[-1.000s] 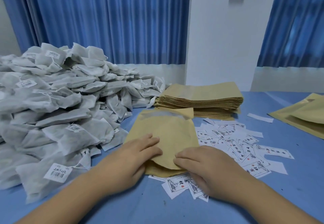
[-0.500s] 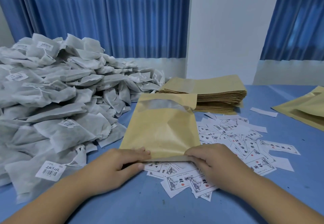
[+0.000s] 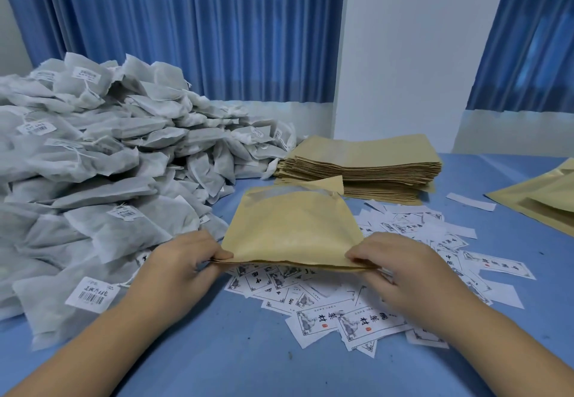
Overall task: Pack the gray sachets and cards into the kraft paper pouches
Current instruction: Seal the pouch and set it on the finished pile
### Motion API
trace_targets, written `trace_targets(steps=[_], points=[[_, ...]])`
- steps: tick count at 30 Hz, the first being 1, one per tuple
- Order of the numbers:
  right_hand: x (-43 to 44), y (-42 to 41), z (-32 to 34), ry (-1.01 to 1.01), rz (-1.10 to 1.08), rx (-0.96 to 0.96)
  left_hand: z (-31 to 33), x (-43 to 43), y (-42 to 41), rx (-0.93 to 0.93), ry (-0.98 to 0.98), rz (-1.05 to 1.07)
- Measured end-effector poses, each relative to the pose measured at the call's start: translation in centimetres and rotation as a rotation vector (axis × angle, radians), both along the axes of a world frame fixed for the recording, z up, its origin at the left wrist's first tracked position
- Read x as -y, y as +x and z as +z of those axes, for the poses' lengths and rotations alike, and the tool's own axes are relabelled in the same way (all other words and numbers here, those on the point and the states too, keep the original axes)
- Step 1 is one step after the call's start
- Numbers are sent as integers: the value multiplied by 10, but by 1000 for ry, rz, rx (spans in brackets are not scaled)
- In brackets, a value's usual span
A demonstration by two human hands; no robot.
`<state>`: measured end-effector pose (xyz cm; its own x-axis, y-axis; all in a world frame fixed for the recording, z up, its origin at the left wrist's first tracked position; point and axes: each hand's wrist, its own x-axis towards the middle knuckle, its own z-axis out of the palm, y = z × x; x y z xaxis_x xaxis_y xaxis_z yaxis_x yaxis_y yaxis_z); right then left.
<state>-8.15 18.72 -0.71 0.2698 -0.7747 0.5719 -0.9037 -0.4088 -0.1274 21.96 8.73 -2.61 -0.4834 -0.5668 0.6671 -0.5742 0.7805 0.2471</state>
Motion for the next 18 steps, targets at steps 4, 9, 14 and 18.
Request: trace_targets(steps=[4,9,14,18], points=[[2,2,-2,-153,-24,-125,3,0,1,-11,8,-12],[3,3,-4,-232,-67,-156,3,-5,-3,133,-27,19],[2,4,-4,-213,-98,-172,4,-8,-9,129,-105,23],[3,13,-2,-266,-56,-250,2,-8,-7,86,-111,34]])
